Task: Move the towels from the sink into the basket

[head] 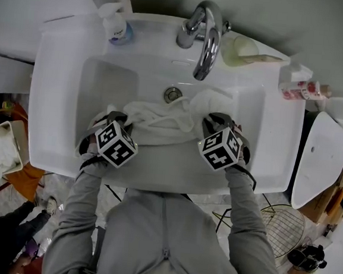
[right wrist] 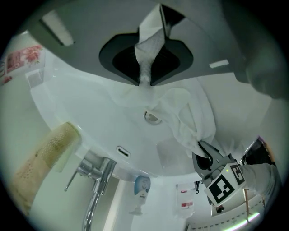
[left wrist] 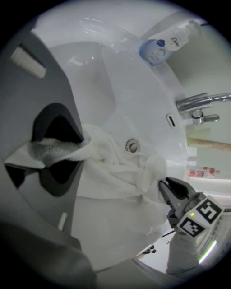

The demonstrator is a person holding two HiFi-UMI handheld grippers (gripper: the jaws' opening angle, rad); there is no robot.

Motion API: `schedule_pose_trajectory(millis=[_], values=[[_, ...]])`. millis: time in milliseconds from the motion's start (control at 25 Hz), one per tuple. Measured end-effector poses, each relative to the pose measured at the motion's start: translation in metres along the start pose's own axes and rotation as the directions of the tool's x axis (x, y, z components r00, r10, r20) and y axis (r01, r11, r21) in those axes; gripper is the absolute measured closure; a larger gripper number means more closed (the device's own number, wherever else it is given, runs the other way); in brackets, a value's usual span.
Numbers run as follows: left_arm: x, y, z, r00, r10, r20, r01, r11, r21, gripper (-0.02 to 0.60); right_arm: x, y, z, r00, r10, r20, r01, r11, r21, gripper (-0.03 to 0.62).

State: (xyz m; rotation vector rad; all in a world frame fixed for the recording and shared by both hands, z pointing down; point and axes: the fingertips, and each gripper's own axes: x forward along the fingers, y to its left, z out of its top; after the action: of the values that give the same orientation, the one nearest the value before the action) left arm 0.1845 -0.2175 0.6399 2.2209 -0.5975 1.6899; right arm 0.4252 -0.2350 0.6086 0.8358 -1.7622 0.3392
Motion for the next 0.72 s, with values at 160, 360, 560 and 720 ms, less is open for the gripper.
schedule_pose_trajectory(millis=[160, 360, 560, 720], values=[[-0.028, 0.014, 0.012, 0.995, 0.049, 0.088, -0.044, 0.997, -0.057, 0.434, -0.024, -0.016, 0.000, 0.997, -0.054, 0.054, 0.052, 0.998, 0.035, 0.516], [-0.076, 0.033, 0.029, 0.961, 0.169, 0.220, -0.140, 0.980, -0.143, 0.434, -0.061, -0.031, 0.008, 0.980, -0.133, 0.151, 0.122, 0.990, 0.075, 0.517], [-0.145, 0.050, 0.042, 0.867, 0.322, 0.380, -0.225, 0.934, -0.278, 0.435, -0.111, -0.036, 0.024, 0.932, -0.210, 0.295, 0.177, 0.975, 0.135, 0.520], [-0.200, 0.051, 0.035, 0.765, 0.431, 0.479, -0.260, 0.887, -0.382, 0.436, -0.161, -0.033, 0.050, 0.862, -0.277, 0.426, 0.237, 0.961, 0.146, 0.520]])
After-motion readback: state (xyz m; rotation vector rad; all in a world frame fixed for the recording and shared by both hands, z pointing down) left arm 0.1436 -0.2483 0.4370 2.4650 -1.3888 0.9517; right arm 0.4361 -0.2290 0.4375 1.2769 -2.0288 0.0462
